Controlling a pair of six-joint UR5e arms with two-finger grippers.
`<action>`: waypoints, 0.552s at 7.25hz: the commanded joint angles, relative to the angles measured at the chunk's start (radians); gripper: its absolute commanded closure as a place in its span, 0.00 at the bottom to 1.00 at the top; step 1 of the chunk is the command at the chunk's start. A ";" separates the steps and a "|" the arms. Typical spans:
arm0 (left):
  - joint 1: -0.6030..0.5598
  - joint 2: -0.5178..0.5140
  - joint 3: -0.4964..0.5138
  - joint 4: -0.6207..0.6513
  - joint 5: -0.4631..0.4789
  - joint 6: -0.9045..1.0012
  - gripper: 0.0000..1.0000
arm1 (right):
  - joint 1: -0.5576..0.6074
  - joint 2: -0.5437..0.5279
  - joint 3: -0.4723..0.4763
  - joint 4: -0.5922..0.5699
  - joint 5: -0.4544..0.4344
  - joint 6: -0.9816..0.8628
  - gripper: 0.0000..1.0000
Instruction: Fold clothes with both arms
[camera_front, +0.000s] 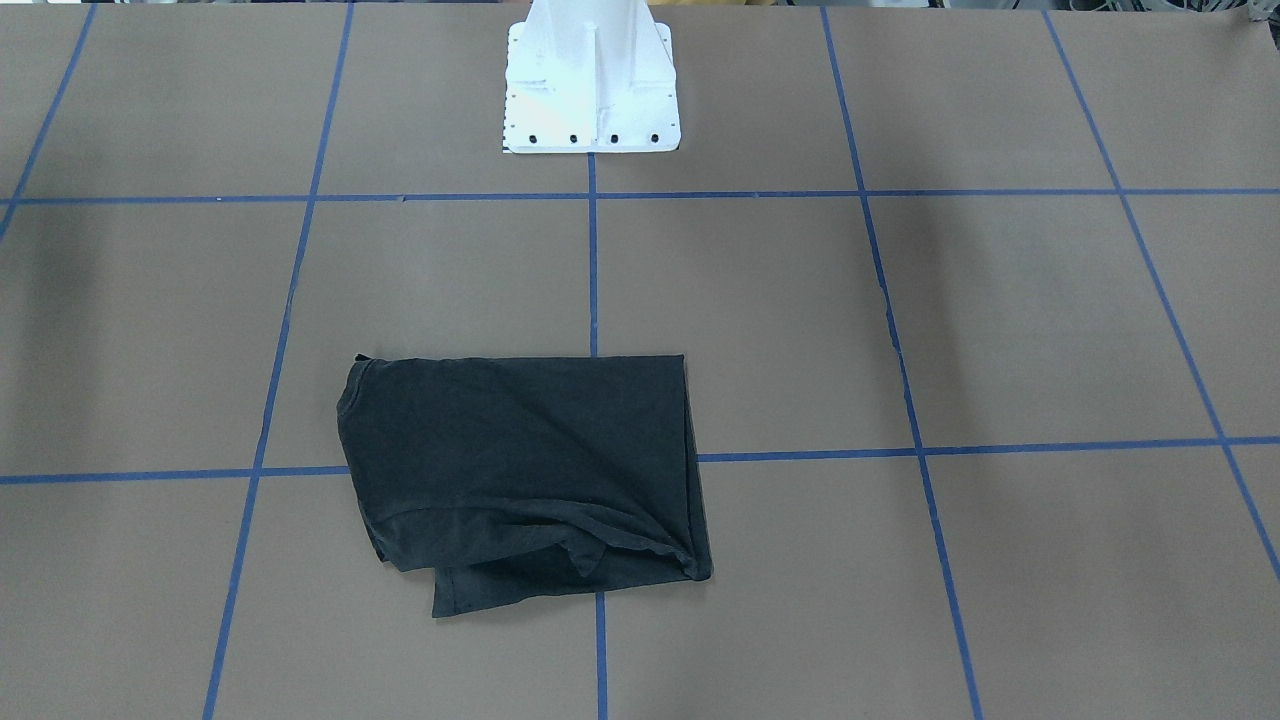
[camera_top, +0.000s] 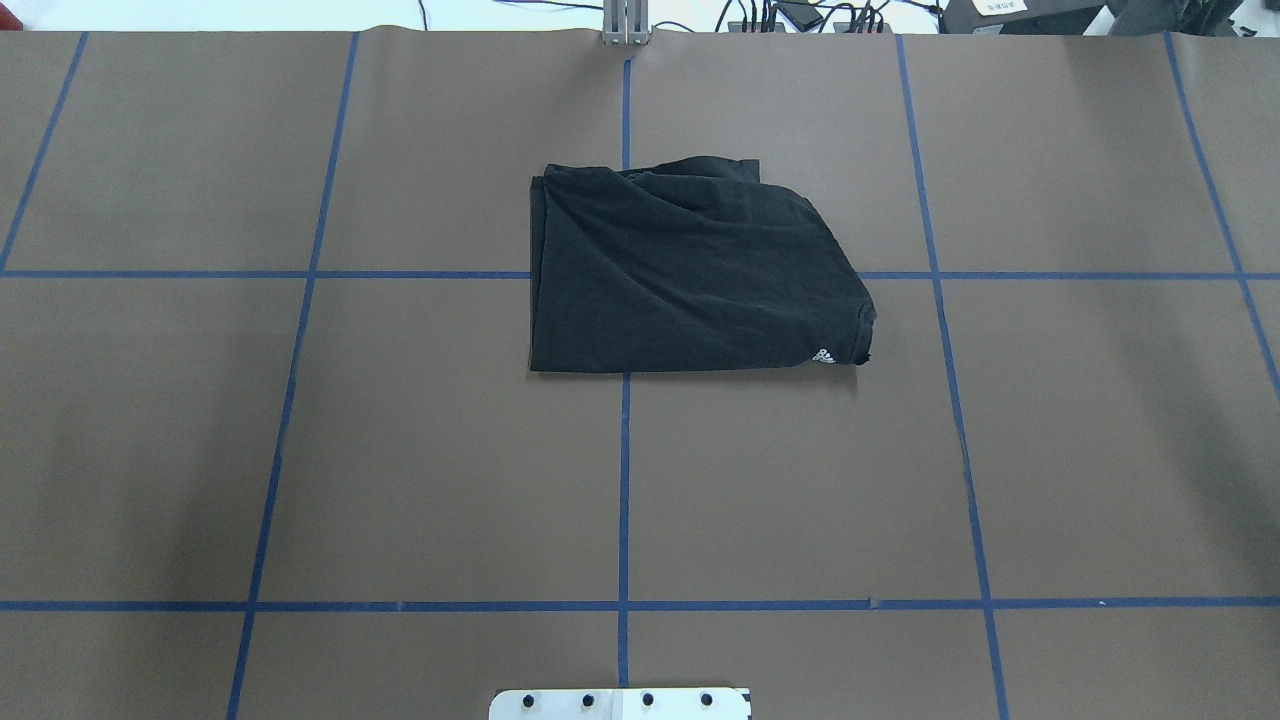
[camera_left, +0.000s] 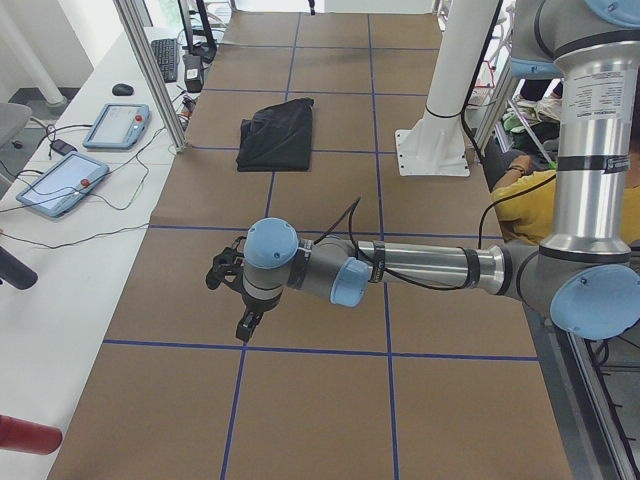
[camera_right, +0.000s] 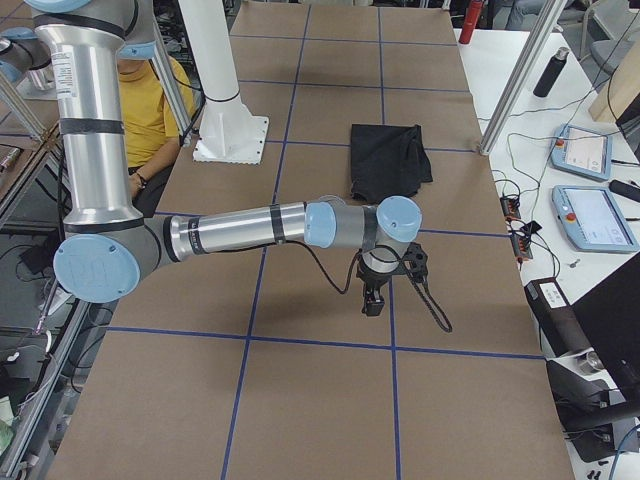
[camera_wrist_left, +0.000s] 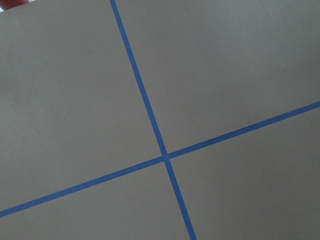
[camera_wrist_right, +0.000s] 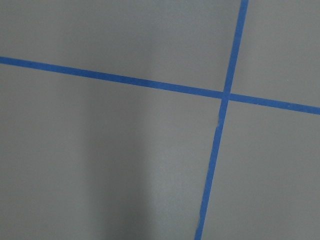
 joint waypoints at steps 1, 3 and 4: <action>0.000 0.003 0.001 0.001 0.001 -0.002 0.00 | -0.002 -0.002 0.004 -0.001 0.001 0.000 0.00; 0.000 0.004 0.003 0.003 0.002 -0.002 0.00 | -0.003 -0.007 0.008 -0.001 0.016 -0.005 0.00; 0.000 0.003 0.007 0.003 0.002 -0.002 0.00 | -0.003 -0.008 0.008 -0.001 0.018 -0.002 0.00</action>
